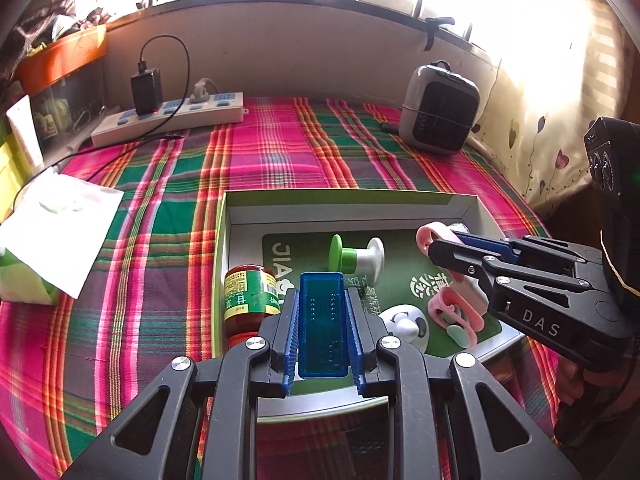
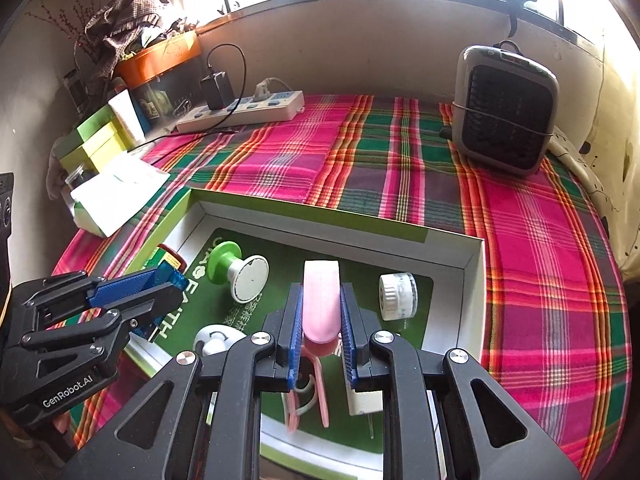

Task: Organize rigid objects
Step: 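Lower the blue stick into the box with the left tool while the right tool lowers the pink object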

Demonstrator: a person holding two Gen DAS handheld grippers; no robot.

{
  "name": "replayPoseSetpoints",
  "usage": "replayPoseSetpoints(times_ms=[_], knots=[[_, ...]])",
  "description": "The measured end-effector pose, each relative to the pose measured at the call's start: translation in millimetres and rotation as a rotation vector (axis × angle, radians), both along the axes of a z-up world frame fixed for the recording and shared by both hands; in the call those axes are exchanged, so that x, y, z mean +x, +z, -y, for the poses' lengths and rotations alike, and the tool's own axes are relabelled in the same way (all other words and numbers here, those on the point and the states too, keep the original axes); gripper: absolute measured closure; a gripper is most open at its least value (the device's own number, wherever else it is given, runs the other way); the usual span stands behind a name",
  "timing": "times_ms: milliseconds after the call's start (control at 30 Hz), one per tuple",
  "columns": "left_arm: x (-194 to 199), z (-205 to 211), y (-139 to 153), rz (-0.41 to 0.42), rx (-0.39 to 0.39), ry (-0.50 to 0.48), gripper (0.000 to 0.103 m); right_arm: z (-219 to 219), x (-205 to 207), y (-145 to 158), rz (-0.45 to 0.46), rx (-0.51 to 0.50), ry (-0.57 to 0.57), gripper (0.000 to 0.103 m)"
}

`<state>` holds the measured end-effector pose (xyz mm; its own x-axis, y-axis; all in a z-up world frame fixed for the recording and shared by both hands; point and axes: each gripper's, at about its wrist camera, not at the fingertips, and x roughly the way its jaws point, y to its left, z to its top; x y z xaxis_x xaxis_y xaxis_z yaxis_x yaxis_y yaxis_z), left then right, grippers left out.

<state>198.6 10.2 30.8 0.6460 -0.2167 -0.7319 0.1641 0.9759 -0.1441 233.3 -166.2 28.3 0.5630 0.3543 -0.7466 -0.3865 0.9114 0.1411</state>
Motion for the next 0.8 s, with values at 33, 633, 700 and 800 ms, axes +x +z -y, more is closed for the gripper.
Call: replayPoseSetpoints(times_ms=[33,633,700,800], knots=[[0.6,0.3,-0.3,0.002,0.001,0.000,0.082,-0.9,1.4,-0.9,0.001,-0.004,0.002,0.085],[11.6,5.9,-14.0,-0.024,0.012,-0.010,0.082,-13.9,8.7,-15.4,0.007,-0.076,0.028,0.085],[11.3,6.9,-14.2,-0.022,0.017,-0.010,0.082,-15.3,7.6,-15.8,0.015,-0.088,0.031,0.085],[11.7,8.0,-15.0,-0.022,0.023,-0.010,0.082,-16.1,7.7,-16.0,0.018,-0.087,0.032,0.085]])
